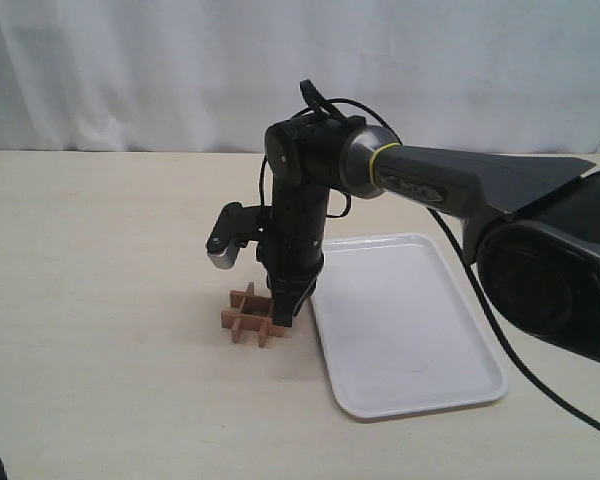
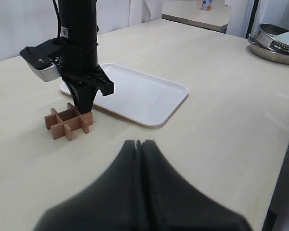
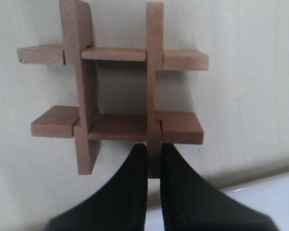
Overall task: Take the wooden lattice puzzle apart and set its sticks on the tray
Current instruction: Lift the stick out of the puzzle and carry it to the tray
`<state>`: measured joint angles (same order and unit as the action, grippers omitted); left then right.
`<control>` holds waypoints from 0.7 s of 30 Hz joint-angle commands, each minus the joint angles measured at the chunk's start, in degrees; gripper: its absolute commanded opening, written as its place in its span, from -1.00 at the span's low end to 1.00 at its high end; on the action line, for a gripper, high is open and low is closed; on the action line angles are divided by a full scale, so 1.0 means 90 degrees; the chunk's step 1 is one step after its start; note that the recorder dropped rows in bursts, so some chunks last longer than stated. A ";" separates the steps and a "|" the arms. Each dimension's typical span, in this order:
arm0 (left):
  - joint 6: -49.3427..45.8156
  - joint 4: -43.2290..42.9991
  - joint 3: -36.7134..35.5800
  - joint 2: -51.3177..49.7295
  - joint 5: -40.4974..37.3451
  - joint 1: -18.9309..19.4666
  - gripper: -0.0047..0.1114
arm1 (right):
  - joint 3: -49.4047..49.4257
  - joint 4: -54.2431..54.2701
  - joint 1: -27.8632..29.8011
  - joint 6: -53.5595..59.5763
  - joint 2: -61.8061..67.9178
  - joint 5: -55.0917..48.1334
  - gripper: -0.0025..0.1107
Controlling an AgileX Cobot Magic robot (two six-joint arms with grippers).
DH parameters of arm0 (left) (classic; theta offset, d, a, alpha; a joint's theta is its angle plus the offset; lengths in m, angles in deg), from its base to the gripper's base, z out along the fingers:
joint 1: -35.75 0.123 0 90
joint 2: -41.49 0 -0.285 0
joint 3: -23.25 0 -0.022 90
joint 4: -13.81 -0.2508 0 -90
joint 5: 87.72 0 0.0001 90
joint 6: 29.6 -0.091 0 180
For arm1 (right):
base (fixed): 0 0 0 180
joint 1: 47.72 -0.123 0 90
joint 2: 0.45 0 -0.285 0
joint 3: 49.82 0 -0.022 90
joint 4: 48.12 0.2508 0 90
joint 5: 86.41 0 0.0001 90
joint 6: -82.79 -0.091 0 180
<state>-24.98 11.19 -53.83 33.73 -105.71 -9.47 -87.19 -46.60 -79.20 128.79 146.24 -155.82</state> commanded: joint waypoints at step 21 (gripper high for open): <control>0.0018 0.0024 -0.0015 -0.0002 0.0033 -0.0018 -0.92 | 0.0002 0.0215 0.0078 -0.0001 -0.0859 -0.0061 -0.88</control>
<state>-24.98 11.19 -53.83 33.73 -105.71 -9.47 -87.19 -44.75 -79.20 128.69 139.98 -155.93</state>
